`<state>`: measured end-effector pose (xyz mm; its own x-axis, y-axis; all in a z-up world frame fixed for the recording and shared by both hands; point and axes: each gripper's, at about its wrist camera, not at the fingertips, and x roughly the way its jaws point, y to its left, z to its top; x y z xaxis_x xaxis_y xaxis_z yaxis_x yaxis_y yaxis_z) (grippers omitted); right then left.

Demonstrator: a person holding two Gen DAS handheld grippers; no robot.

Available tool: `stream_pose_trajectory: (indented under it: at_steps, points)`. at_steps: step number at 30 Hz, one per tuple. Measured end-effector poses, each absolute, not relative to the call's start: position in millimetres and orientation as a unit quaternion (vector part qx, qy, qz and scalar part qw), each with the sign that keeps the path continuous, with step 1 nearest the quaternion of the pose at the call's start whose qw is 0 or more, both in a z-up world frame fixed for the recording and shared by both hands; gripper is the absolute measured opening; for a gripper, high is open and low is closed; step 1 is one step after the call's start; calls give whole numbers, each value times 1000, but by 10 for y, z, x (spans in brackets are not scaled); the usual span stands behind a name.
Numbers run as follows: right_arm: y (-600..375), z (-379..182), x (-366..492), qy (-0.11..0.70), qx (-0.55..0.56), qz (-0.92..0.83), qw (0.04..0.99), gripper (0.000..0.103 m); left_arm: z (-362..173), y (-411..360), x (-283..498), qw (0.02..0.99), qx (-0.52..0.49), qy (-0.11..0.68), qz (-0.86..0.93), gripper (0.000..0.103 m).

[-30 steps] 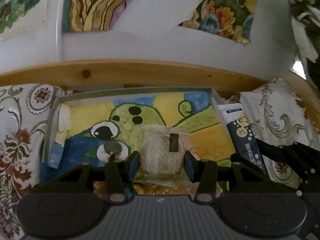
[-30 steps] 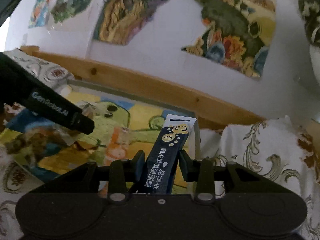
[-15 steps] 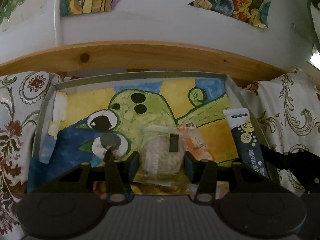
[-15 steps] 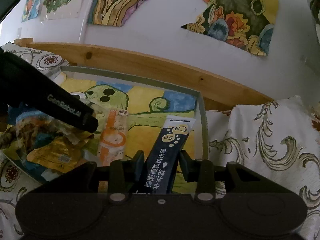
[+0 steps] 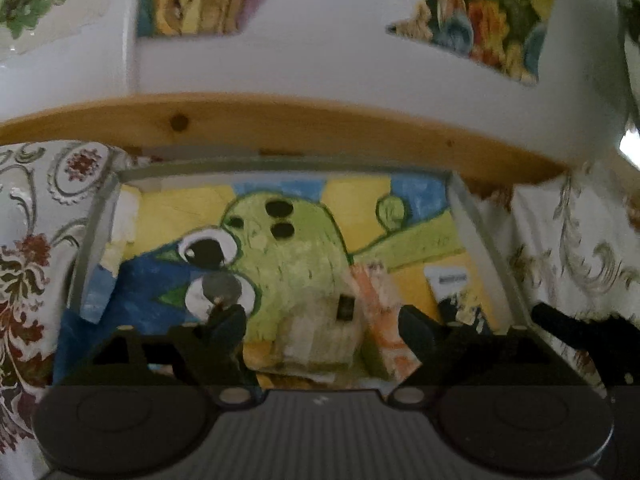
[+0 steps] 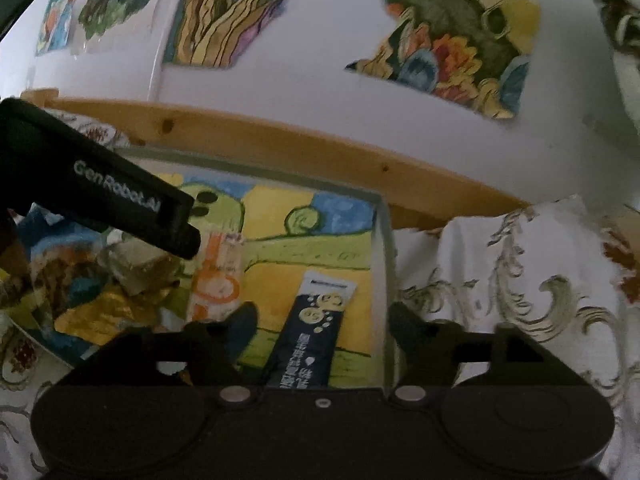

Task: Organize snacks
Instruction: 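Open both tools over the tray and lift them away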

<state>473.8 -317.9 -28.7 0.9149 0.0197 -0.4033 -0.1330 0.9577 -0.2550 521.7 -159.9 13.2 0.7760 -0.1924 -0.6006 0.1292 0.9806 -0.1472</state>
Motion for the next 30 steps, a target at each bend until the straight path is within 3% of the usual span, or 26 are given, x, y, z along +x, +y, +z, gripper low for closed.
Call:
stream_pose_trajectory:
  at_steps: [5, 8, 17, 30]
  points:
    - [-3220, -40, 4440, 164, -115, 35, 979, 98, 308, -1483, 4964, 953, -54, 287, -83, 102]
    - [-3180, 131, 4194, 139, -100, 44, 984, 102, 426, -1385, 4712, 964, -48, 250, -79, 103]
    - [-2890, 553, 3507, 97, -86, 62, 990, 102, 767, -919, 4030, 977, -56, 204, -36, 103]
    - [-2545, 799, 2523, 96, -56, 74, 991, 102, 958, -234, 2984, 983, -52, 178, 13, 103]
